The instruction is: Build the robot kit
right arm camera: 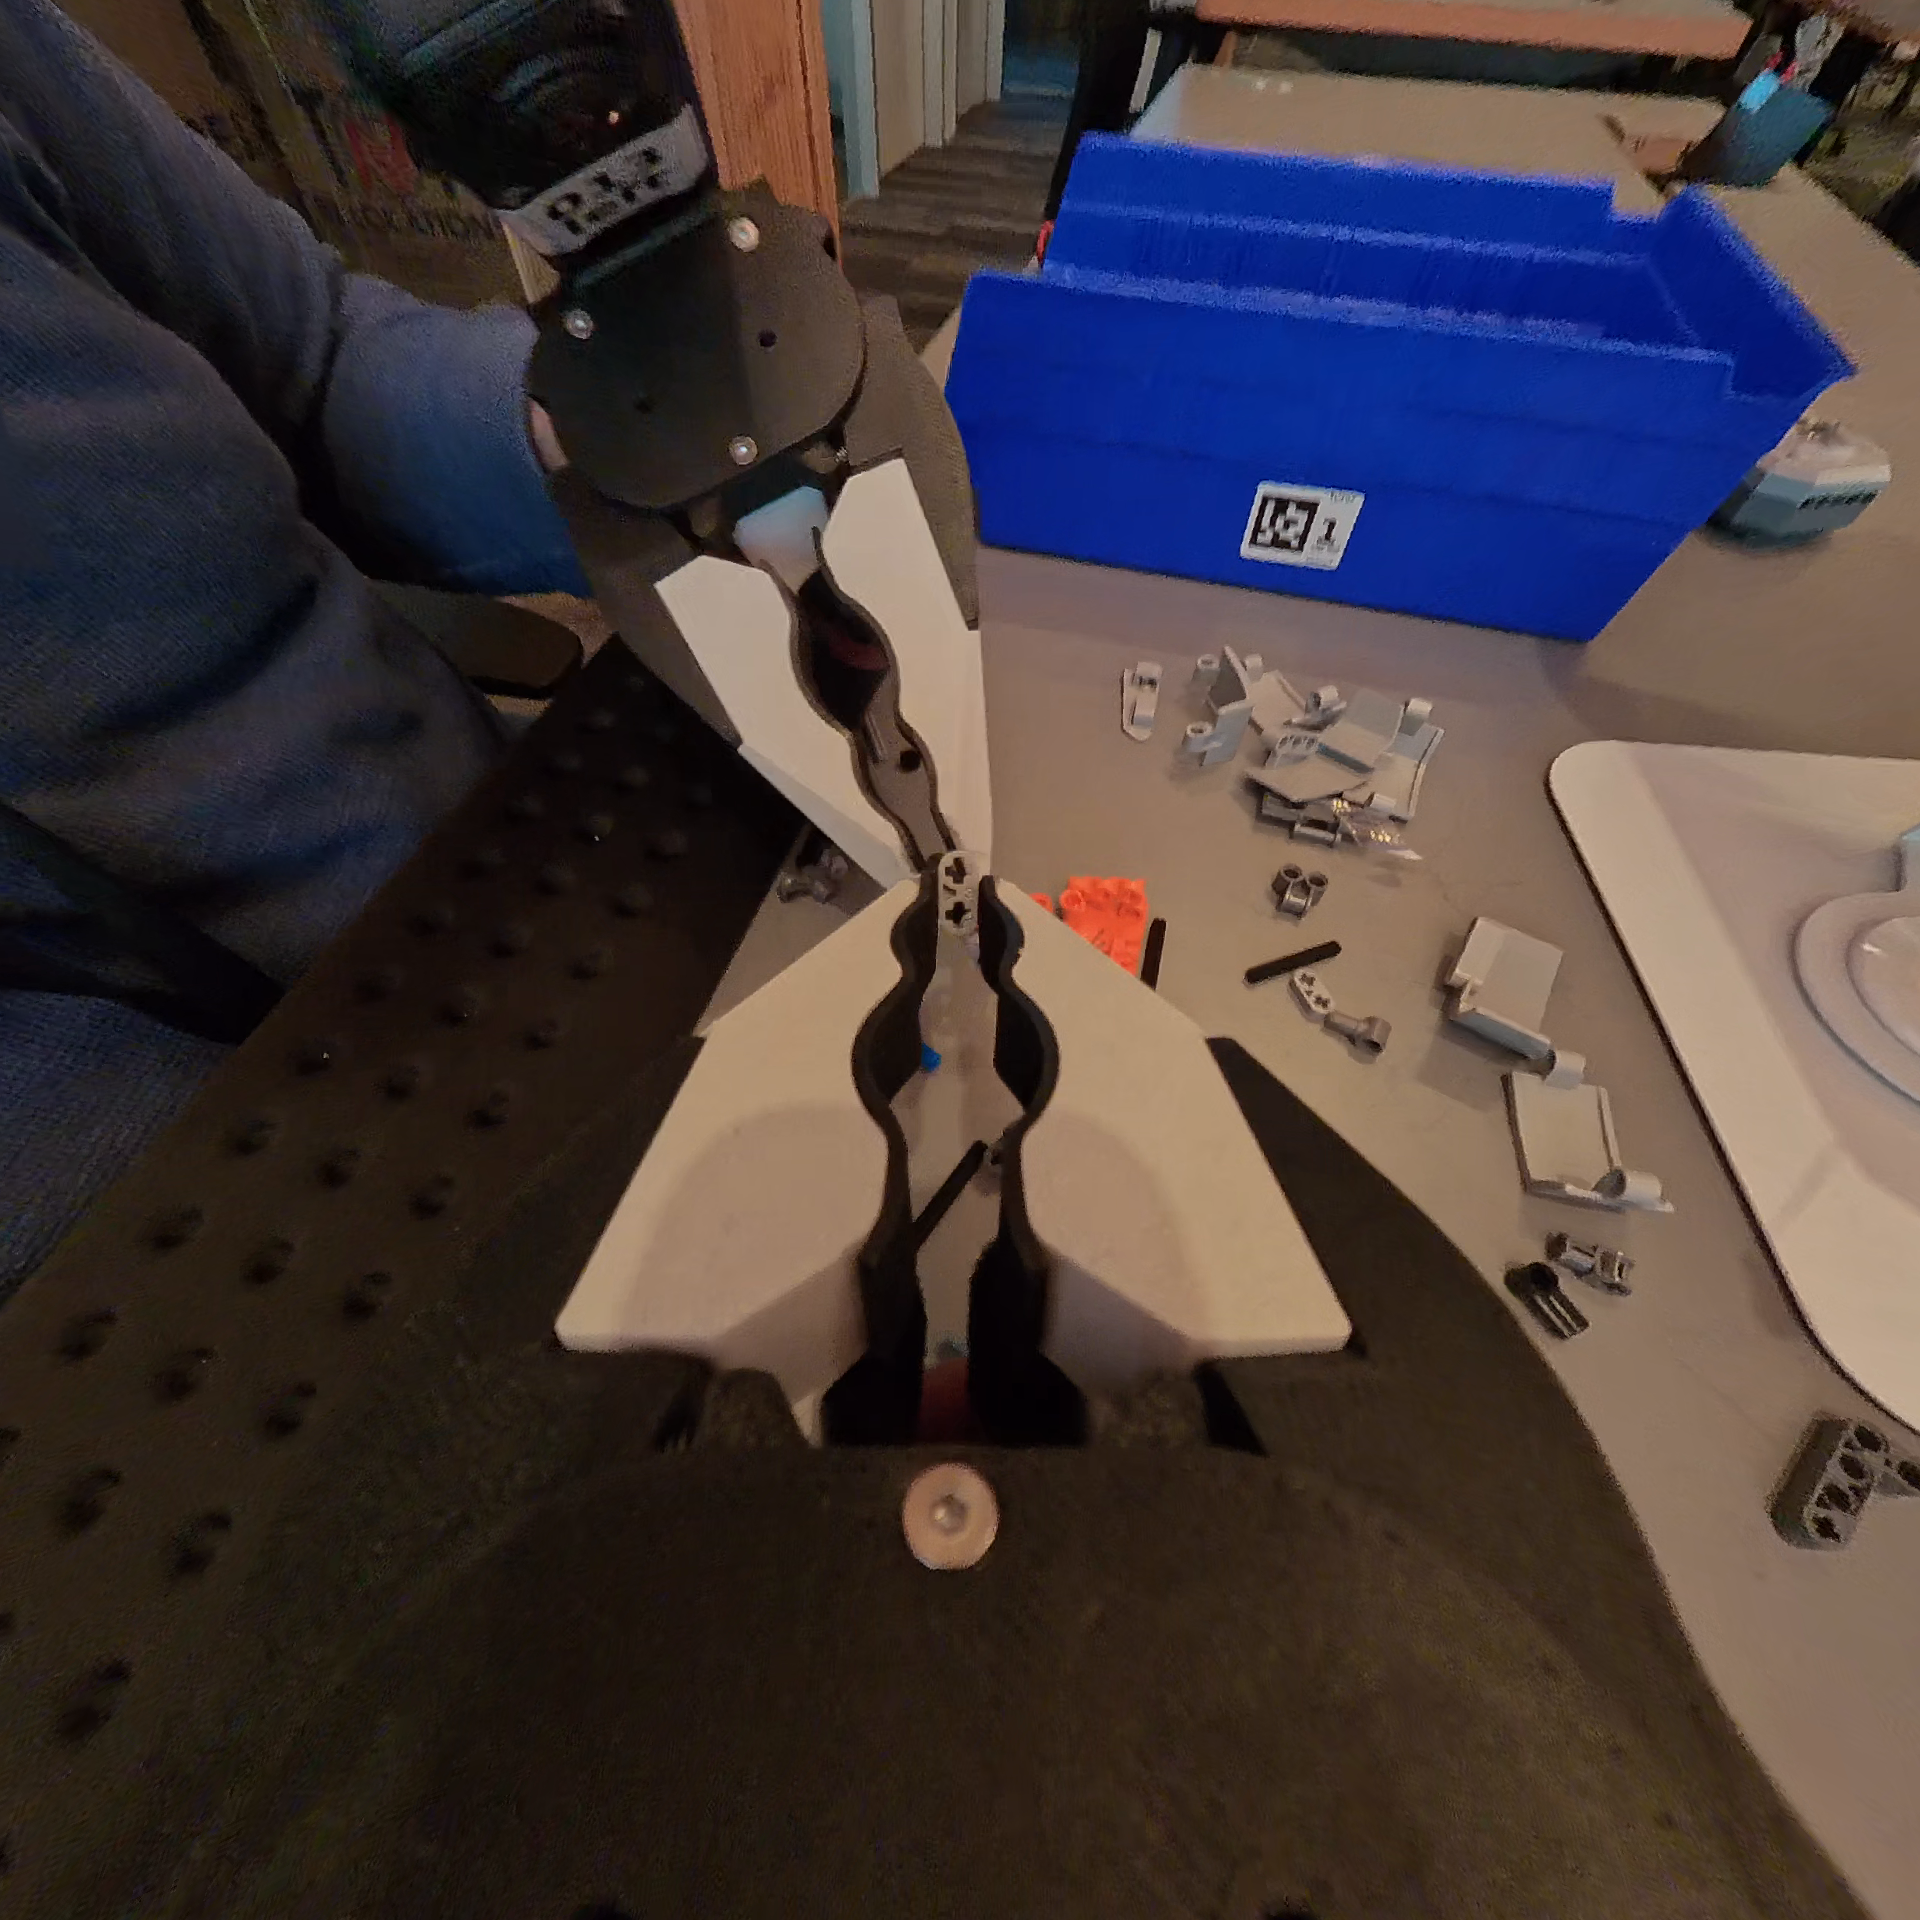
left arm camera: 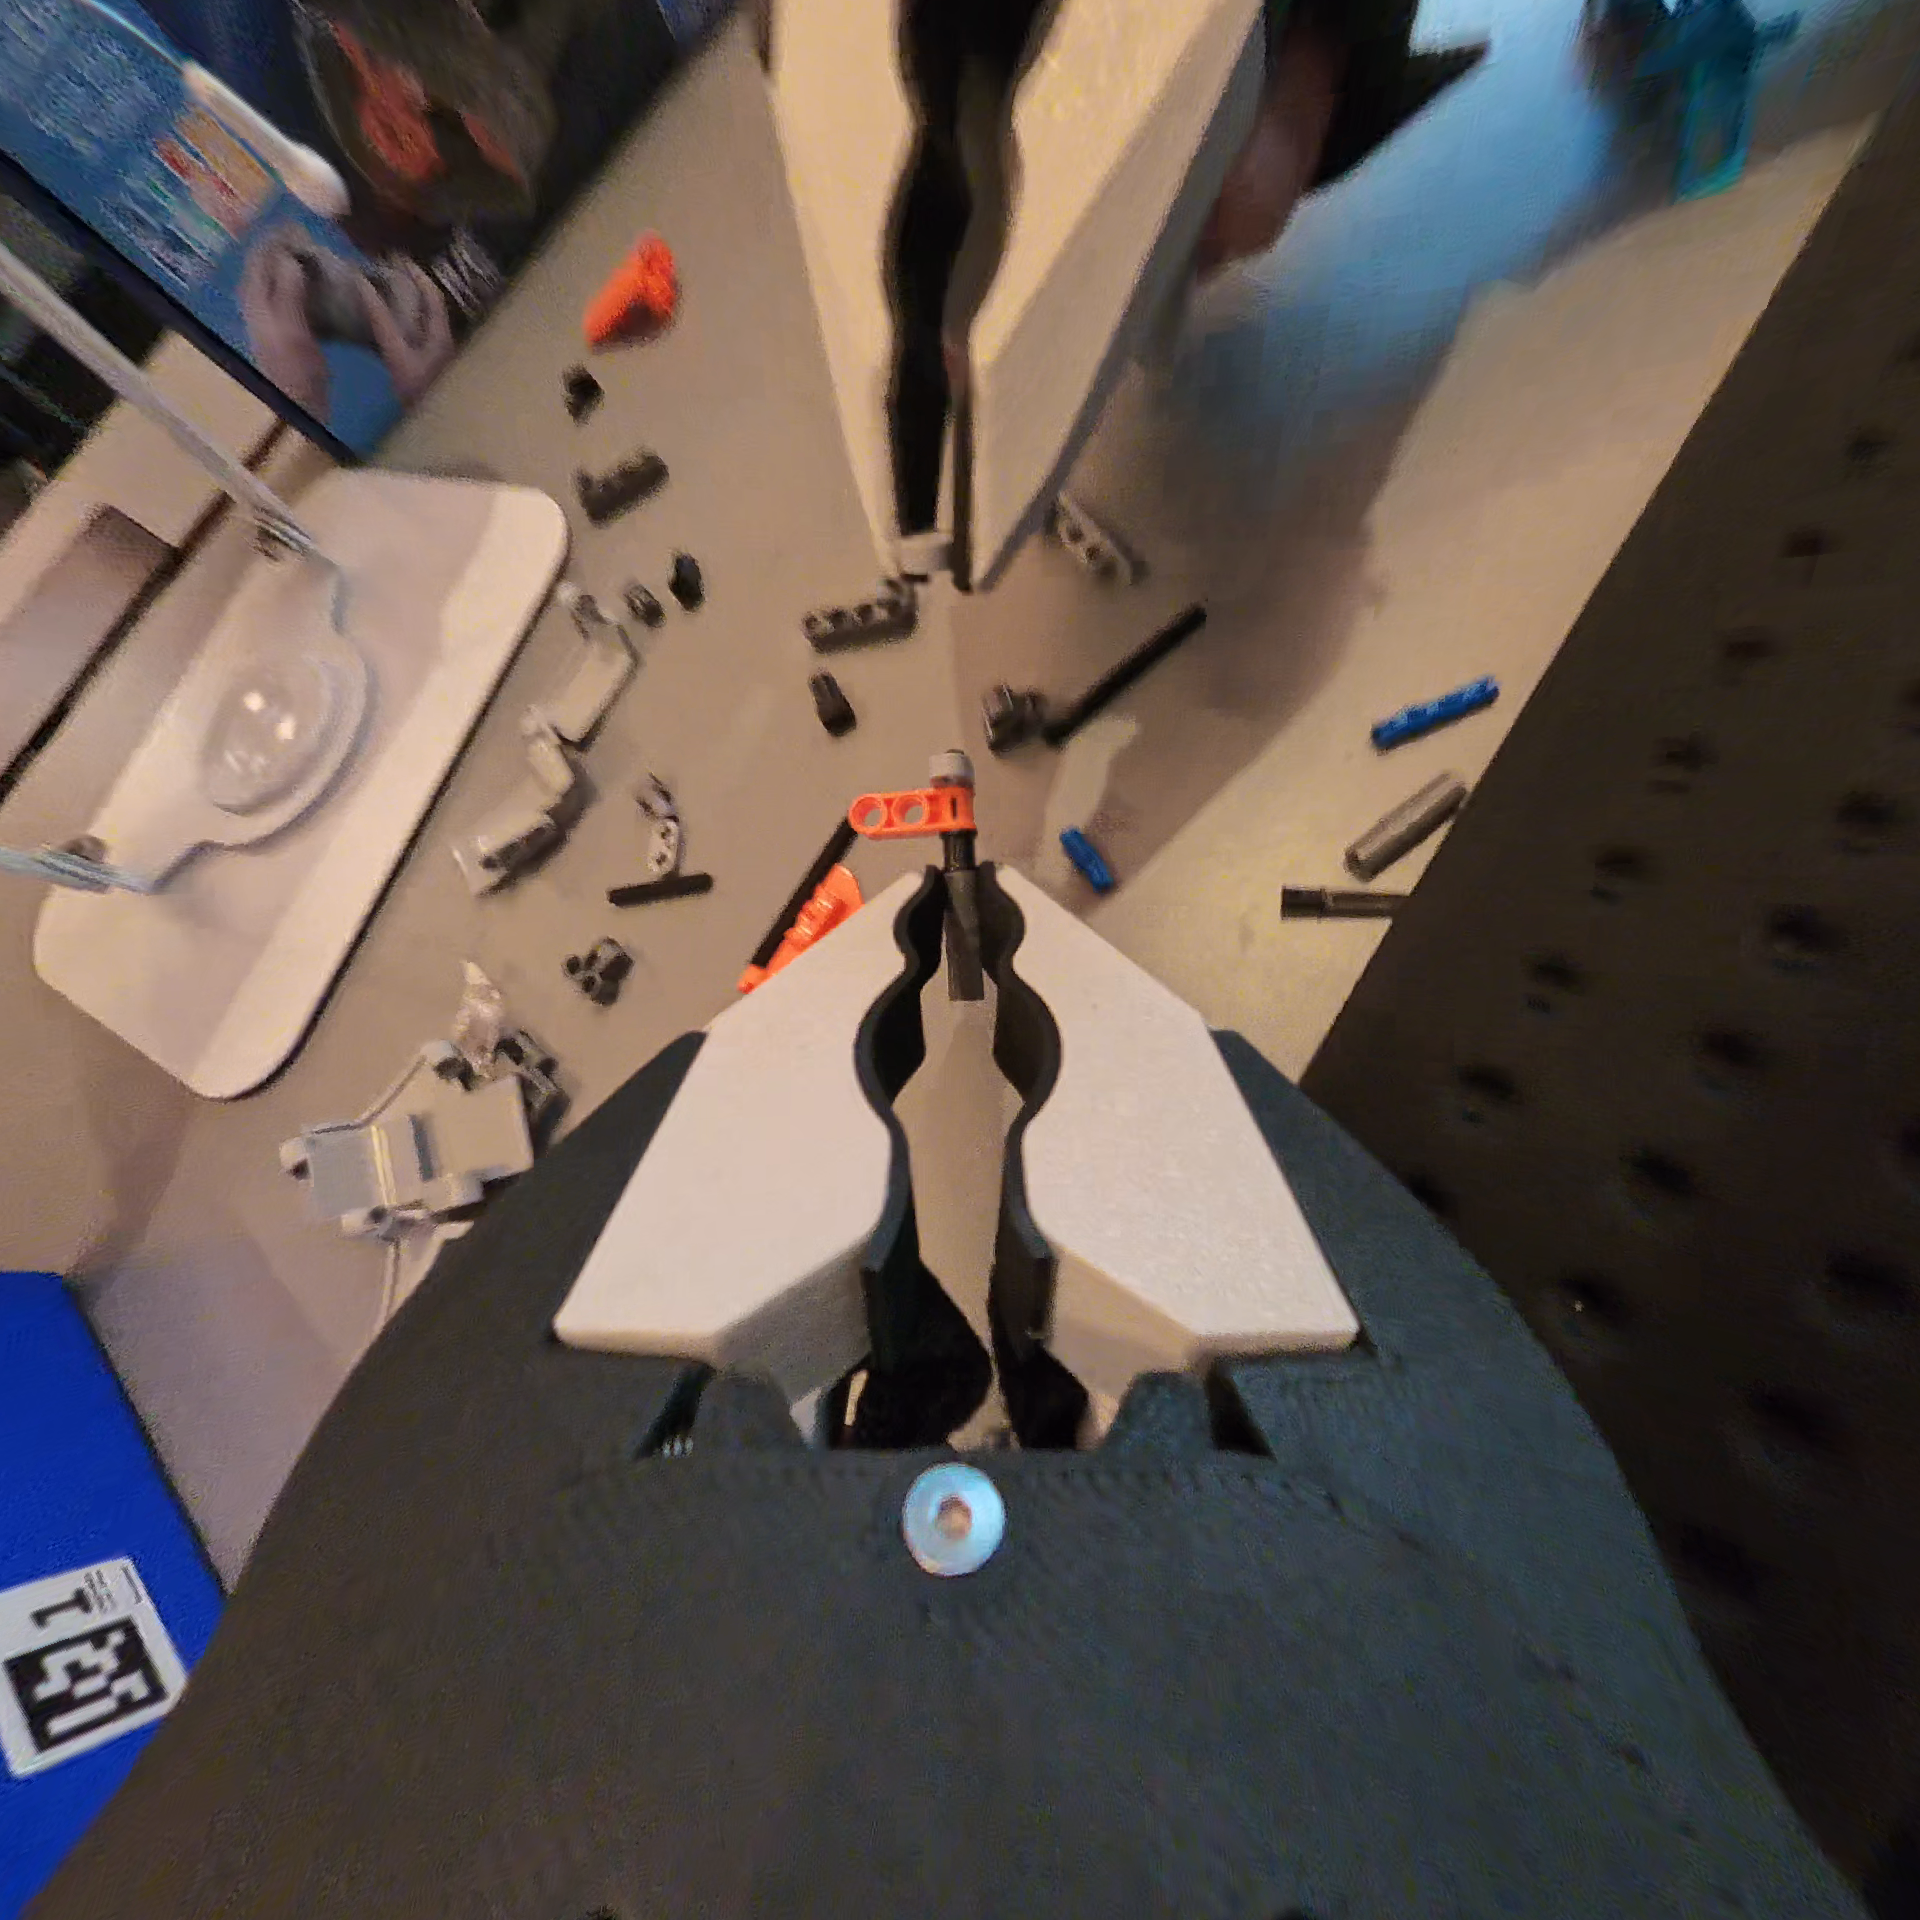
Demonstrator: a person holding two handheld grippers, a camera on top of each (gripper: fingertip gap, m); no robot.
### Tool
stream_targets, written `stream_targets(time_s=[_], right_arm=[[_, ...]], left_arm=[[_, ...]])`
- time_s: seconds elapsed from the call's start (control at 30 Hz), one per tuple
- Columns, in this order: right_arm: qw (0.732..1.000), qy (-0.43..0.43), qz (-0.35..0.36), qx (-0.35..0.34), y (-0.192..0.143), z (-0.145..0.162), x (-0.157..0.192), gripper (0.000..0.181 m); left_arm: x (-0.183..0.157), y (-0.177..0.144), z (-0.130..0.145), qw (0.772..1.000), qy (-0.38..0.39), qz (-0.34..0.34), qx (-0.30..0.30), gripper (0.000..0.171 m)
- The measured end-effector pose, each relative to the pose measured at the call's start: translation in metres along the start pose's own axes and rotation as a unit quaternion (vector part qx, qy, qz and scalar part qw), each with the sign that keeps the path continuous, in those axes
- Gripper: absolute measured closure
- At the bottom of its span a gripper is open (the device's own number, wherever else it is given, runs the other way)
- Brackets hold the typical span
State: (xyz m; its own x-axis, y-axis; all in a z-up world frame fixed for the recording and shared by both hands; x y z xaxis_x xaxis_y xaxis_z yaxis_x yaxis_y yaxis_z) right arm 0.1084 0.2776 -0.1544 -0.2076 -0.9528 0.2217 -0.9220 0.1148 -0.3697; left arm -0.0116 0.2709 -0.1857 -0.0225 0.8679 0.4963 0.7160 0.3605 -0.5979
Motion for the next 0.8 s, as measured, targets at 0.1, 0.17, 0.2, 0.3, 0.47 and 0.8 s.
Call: stream_targets(time_s=[0.1,0.17,0.2,0.3,0.47,0.8], right_arm=[[1.0,-0.017,-0.009,-0.024,-0.006,-0.007,0.004,0.177],[0.999,-0.029,-0.012,-0.036,-0.009,-0.01,0.007,0.176],[0.998,-0.035,-0.016,-0.042,-0.01,-0.011,0.009,0.176],[0.996,-0.055,-0.026,-0.058,-0.012,-0.015,0.015,0.176],[0.994,-0.073,-0.038,-0.071,-0.012,-0.019,0.023,0.177],[0.991,-0.097,-0.044,-0.079,-0.012,-0.023,0.032,0.177]], left_arm=[[0.008,-0.011,-0.011,0.996,0.01,-0.016,-0.087,0.166],[0.012,-0.019,-0.016,0.991,0.013,-0.015,-0.134,0.166],[0.013,-0.023,-0.02,0.986,0.015,-0.015,-0.163,0.166],[0.014,-0.028,-0.024,0.981,0.021,-0.006,-0.191,0.166],[0.011,-0.031,-0.029,0.973,0.031,0.01,-0.229,0.166],[0.009,-0.034,-0.031,0.966,0.026,0.027,-0.257,0.166]])
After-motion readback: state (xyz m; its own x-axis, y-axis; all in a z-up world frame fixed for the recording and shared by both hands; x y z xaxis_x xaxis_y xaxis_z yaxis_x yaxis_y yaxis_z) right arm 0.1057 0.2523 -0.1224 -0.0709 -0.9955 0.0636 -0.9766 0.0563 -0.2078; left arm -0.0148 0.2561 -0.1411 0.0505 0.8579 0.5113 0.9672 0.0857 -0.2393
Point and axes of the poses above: each gripper's, where its closed fingertips meet, y out along the fingers, z out of its underside, x = y × z across the jaws, the point moved 6 cm from there along -y, back along the fingers, and after that the axes turned 15 degrees about y, right-handed, at the moved point
